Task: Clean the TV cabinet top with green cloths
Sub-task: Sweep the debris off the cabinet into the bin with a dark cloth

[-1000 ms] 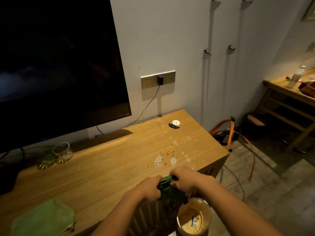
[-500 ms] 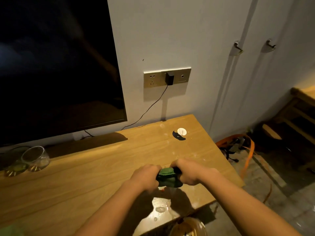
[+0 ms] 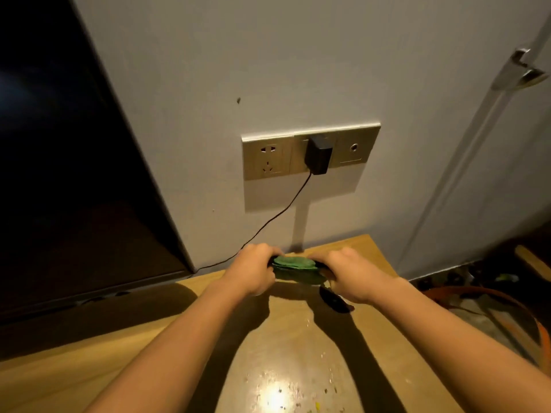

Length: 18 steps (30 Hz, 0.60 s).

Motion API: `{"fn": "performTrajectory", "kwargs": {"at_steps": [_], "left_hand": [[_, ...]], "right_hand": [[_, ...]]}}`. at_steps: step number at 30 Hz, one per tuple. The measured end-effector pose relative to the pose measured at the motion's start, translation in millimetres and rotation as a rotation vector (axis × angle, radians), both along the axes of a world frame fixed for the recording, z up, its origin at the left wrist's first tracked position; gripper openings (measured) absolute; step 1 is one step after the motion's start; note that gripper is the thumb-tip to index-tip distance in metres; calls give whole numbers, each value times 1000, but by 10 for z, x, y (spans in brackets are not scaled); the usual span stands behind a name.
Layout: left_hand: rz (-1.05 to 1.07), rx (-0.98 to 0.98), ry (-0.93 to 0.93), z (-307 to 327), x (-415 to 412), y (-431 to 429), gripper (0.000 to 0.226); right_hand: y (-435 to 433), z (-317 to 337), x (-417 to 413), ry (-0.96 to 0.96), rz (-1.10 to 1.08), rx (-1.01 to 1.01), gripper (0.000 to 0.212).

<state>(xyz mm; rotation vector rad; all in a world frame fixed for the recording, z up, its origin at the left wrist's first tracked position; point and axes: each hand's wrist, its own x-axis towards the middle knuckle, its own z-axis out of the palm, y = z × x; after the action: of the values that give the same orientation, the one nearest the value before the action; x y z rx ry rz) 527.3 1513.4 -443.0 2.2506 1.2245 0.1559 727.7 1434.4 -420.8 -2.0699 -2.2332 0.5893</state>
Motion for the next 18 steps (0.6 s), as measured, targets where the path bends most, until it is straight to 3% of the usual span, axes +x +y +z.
{"fn": "performTrajectory", "kwargs": {"at_steps": [6,12,18], "left_hand": [[61,46,-123,-711,261,548,37],[-29,-6,-90,-1234,160,486,45],[-79,30,-33,-1282,108,497,49]], "right_hand": [[587,-594,270,-19,-46,127,49],[416,-1254,195,69,-23,-5,43],[495,-1266,265,87,-13,-19,31]]}}
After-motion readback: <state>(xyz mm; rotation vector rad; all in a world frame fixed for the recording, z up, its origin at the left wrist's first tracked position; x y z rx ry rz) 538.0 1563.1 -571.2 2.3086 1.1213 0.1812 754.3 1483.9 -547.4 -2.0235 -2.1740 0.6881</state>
